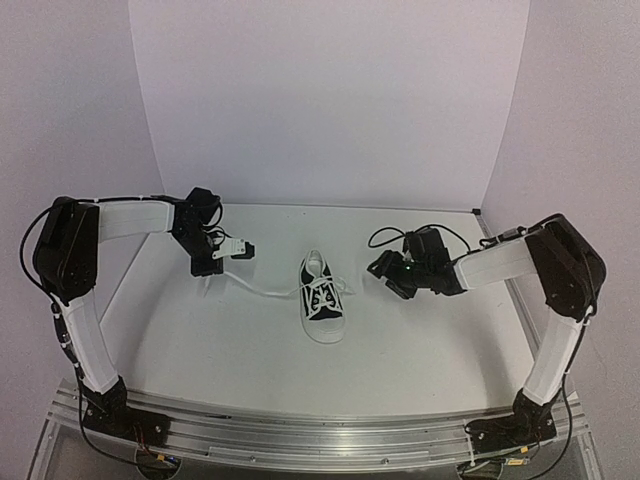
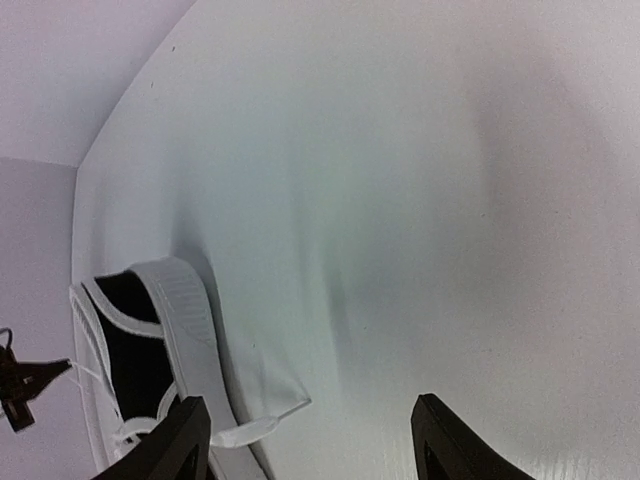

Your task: Tie the shoes

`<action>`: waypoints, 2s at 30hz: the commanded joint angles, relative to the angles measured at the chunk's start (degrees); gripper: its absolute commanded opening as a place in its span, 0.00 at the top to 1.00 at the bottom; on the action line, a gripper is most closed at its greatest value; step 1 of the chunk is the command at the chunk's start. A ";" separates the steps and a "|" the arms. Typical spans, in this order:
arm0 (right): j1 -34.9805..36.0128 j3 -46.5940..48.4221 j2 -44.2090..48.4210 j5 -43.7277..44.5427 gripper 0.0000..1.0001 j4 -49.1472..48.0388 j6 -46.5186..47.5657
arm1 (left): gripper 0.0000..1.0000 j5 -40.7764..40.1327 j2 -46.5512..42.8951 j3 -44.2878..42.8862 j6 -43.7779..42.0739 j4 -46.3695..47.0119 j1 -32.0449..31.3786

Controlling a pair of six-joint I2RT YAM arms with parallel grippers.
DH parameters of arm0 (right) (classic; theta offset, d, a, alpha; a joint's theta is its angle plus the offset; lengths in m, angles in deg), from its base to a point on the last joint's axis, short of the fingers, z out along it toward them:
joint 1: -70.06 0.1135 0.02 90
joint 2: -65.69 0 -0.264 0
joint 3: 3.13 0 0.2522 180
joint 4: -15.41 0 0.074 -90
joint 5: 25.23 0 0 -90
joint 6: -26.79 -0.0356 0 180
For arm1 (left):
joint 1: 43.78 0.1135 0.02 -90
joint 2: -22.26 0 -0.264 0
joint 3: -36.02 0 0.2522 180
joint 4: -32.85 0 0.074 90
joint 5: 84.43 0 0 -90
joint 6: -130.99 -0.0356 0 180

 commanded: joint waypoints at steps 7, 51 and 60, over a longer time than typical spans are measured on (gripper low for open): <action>2.46 0.07 5.90 -17.65 0.25 6.87 83.44 | 1.00 1.36 -2.91 -2.00 -0.32 -0.43 -0.10; -1.96 8.30 -6.24 -18.69 1.00 9.23 91.80 | 1.00 -3.95 -3.65 -1.43 0.43 4.56 -0.71; -5.56 5.14 2.86 -12.20 1.00 17.00 92.99 | 1.00 -9.57 -6.58 0.86 -1.35 3.38 2.01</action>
